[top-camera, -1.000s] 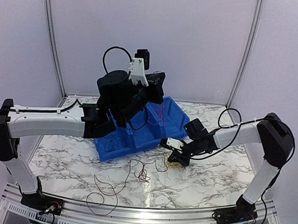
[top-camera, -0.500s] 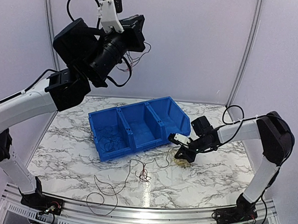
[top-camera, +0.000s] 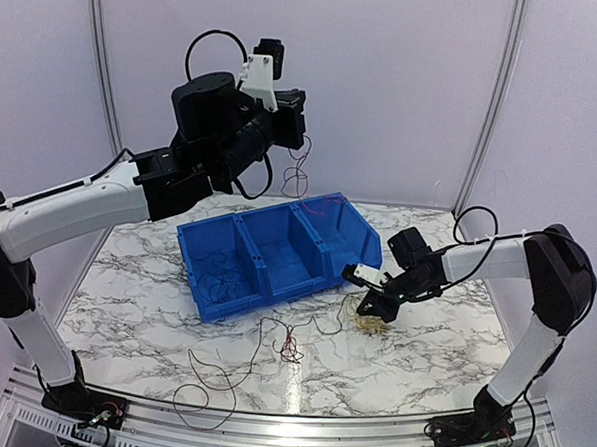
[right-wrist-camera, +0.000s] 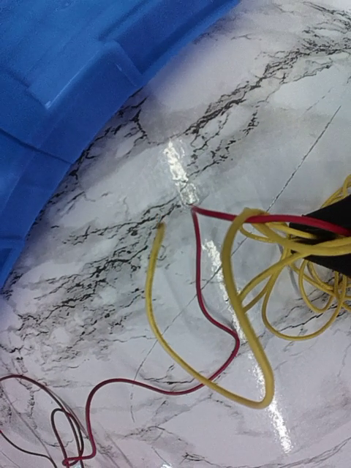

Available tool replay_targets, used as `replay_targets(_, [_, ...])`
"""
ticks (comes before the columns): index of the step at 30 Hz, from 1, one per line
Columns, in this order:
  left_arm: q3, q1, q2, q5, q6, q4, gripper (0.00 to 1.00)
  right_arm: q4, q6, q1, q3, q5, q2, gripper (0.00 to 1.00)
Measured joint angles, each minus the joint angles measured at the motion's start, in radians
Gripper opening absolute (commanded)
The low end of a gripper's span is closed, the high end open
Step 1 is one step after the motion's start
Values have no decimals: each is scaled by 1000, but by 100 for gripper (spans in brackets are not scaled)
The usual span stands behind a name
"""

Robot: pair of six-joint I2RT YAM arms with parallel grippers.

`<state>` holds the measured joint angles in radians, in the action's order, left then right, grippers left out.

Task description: Untangle the cables

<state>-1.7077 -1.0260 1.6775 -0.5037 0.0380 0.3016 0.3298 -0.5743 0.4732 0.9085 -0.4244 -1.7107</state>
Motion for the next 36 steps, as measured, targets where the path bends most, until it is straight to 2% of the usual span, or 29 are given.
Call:
replay_targets(15, [95,188,161,199,-240,-26,0,32,-26,0,9,31,42,0])
replay_targets(24, [123,236,273,270,-331,-40,0,42,-29,0,11,34,42,0])
replay_targets(25, [132,238,280,270,-344,-39,9,42,-29,0,11,34,42,0])
replay_targets(27, [161,239,286,270,-372,-39,36,45,-29,0,11,34,42,2])
replay_targets(28, [173,239,287,270,-377,-41,44,47,-29,0,11,34,42,6])
replay_targets(30, [203,240,288,273,-401,-44,52,48,-30,0,11,34,42,15])
replay_targets(33, [238,240,285,278,-430,-44,58,53,-29,0,11,33,45,33])
replay_targets(36, [297,239,258,275,-450,-46,61,58,-28,-1,12,32,59,37])
